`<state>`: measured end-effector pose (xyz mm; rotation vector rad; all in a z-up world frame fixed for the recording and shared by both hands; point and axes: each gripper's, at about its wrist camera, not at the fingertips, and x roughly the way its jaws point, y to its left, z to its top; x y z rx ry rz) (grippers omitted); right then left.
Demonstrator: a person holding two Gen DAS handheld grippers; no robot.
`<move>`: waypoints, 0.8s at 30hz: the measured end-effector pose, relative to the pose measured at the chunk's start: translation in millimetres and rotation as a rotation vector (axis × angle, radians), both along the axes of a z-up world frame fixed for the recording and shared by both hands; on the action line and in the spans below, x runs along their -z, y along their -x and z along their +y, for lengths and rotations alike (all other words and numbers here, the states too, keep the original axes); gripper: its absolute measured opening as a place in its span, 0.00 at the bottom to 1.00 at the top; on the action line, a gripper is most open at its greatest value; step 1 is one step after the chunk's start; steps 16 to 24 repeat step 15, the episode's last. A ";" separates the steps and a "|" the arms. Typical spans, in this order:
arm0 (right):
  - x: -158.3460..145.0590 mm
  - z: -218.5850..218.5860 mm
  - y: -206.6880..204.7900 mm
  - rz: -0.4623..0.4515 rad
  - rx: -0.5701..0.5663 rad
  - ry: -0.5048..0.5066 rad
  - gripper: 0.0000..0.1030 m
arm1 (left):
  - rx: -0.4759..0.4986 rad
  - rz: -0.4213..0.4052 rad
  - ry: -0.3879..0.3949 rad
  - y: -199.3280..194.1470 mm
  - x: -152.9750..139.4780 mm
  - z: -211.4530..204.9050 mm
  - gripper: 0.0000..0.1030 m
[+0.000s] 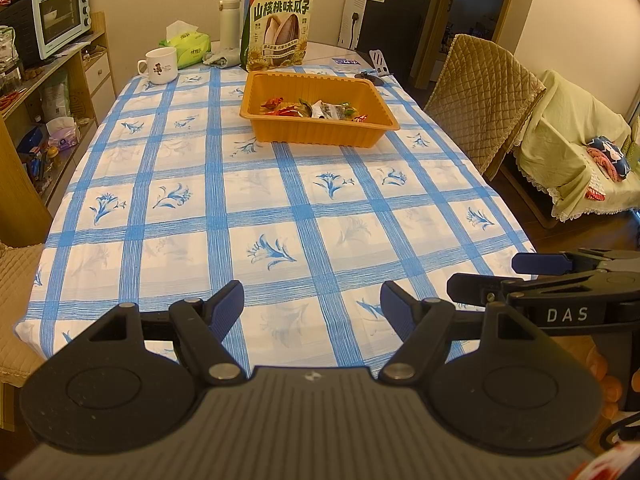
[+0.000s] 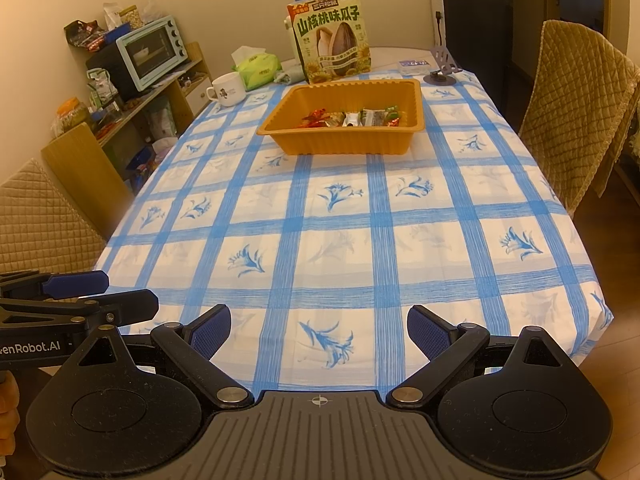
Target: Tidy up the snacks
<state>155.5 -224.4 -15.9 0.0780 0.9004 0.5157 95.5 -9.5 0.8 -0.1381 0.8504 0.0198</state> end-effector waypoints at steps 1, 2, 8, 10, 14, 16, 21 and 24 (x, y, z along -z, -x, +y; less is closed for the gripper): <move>0.0 0.0 -0.1 0.000 0.000 0.000 0.92 | 0.000 0.000 0.000 -0.3 -0.1 0.0 0.71; 0.0 0.1 -0.2 0.000 -0.001 0.000 0.92 | 0.000 0.000 0.001 0.1 0.1 0.0 0.71; 0.3 0.0 -0.2 0.001 -0.001 0.000 0.92 | 0.002 0.000 0.001 -2.3 0.1 0.3 0.71; 0.2 0.2 -0.1 0.000 -0.001 0.000 0.92 | 0.002 -0.002 0.003 -3.1 0.4 0.1 0.71; 0.8 0.0 -2.5 0.003 -0.004 0.002 0.92 | 0.001 -0.002 0.005 -9.6 1.6 -0.6 0.71; 1.0 0.8 -3.0 0.003 -0.005 0.002 0.92 | 0.000 0.000 0.006 -9.5 2.3 -0.1 0.71; 1.0 0.8 -3.0 0.003 -0.005 0.002 0.92 | 0.000 0.000 0.006 -9.5 2.3 -0.1 0.71; 1.0 0.8 -3.0 0.003 -0.005 0.002 0.92 | 0.000 0.000 0.006 -9.5 2.3 -0.1 0.71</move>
